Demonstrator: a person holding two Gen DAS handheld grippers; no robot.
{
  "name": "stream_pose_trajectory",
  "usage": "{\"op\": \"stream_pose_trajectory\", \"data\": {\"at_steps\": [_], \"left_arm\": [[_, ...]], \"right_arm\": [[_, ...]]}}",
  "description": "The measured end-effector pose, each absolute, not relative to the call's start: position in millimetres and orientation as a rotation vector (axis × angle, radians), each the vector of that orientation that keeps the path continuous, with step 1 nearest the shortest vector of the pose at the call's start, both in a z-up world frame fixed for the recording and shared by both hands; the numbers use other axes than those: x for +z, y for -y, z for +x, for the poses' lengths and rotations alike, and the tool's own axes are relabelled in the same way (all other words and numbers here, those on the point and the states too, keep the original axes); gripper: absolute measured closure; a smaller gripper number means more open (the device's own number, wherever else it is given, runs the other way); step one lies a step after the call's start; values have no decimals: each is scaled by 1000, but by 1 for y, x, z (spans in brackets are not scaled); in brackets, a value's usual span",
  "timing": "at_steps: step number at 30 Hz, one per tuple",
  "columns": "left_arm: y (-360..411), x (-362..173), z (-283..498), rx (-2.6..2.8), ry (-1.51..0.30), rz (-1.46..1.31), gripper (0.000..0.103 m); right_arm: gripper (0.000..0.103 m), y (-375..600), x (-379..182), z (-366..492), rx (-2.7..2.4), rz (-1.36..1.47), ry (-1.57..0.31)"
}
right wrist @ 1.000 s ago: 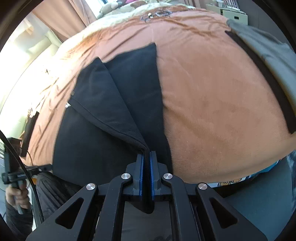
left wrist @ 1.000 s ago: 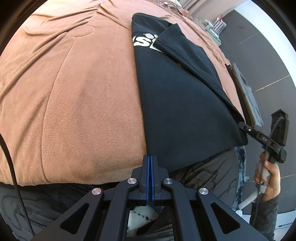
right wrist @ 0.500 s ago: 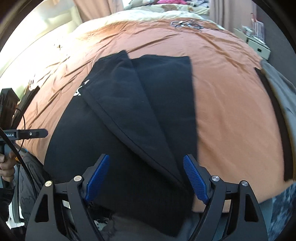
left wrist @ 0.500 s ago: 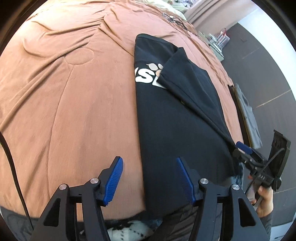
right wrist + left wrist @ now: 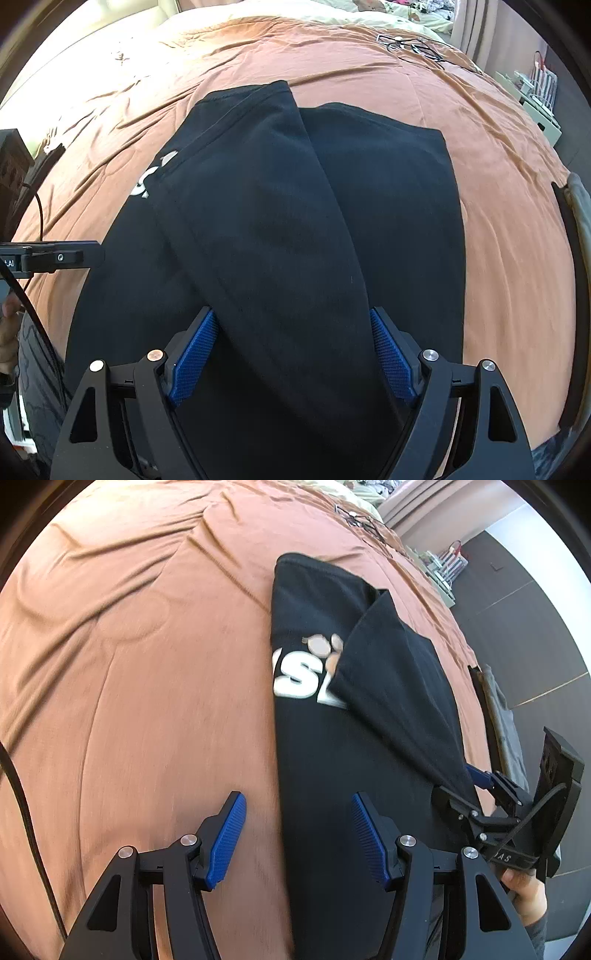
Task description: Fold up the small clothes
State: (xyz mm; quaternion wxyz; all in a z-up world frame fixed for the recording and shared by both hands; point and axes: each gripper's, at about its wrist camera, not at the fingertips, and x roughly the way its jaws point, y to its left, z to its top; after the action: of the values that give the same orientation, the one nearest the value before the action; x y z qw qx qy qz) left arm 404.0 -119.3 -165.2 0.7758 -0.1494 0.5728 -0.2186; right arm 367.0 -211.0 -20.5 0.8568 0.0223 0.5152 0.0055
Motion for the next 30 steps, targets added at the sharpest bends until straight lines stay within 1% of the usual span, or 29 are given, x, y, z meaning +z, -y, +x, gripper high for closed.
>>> {"op": "stream_pose_trajectory", "data": {"at_steps": [6,12,19,23,27,28,29,30], "left_arm": [[127,-168,433,-457,-1254,-339,42],[128,-169,452,-441,-1263,-348,42],[137,-169,468,-416,-1267,-311,42],[142,-168,475,-402,-1276,-291,42],[145,-168,482,-388,-1278,-274,42],[145,-168,483,-386,-1279,-272,42],[146,-168,485,-386,-1280,-266,42],[148,-168,489,-386,-1283,-249,42]], "right_arm": [[22,214,-28,402,-42,34,-1123],[22,229,-29,424,-77,55,-1115],[22,281,-33,428,-135,182,-1094],[22,314,-42,425,-122,300,-1089],[22,331,-39,422,-176,297,-1055],[25,337,-38,420,-203,293,-1049],[29,344,-38,419,-215,302,-1042],[30,350,-38,418,-208,323,-1038]]}}
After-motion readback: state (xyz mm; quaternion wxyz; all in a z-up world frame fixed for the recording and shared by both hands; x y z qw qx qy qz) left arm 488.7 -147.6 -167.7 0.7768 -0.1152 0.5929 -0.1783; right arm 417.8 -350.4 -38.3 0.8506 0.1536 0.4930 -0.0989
